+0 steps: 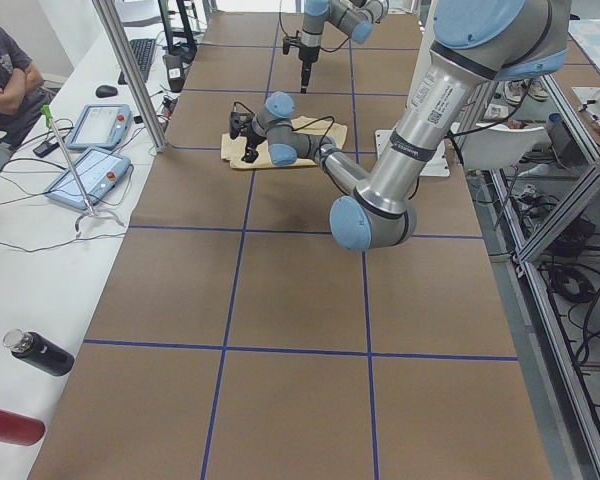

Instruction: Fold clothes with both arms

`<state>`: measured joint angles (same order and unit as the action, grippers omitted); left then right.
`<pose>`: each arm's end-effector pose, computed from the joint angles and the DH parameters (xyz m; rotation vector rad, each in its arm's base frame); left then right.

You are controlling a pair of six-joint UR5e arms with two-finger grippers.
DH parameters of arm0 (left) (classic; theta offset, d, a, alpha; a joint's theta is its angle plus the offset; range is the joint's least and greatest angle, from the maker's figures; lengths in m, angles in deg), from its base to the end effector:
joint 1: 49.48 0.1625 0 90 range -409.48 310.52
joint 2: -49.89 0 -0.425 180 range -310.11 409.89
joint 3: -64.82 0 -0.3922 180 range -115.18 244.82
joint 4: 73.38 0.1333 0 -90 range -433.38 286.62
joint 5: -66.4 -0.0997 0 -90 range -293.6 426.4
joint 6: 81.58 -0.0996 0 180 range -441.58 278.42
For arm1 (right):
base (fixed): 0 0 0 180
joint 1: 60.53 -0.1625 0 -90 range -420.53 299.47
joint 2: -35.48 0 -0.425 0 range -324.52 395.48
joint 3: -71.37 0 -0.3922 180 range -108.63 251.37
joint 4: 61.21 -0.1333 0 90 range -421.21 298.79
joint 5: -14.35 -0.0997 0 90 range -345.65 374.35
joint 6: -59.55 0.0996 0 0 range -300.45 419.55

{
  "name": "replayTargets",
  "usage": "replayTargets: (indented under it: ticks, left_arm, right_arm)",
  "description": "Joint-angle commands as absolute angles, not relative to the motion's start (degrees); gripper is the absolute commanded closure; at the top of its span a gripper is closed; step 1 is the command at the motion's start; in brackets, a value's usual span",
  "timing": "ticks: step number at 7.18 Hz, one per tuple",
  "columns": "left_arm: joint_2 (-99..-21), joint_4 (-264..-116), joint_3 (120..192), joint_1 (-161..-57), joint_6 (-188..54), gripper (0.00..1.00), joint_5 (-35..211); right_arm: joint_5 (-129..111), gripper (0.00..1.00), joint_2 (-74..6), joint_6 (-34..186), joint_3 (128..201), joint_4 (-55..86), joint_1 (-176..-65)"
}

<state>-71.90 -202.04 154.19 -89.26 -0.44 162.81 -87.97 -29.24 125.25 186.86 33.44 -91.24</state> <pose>0.4496 -0.5333 0.2614 0.4155 1.1584 -0.4024 -0.4318 -0.3868 0.2386 0.1899 -0.8048 0.0189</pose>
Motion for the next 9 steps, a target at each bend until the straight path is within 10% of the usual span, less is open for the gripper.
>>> replayTargets:
  ticks: [1, 9]
  left_arm:
    - [-67.5, -199.4, 160.3, -89.1, -1.2, 0.00, 164.4]
    - [-67.3, -199.4, 159.9, -89.1, -1.3, 0.00, 165.5]
  right_arm:
    - [-82.7, 0.03, -28.1, 114.9, 184.8, 32.5, -86.6]
    - [-72.2, 0.42, -32.7, 109.5, 179.9, 17.1, -76.4]
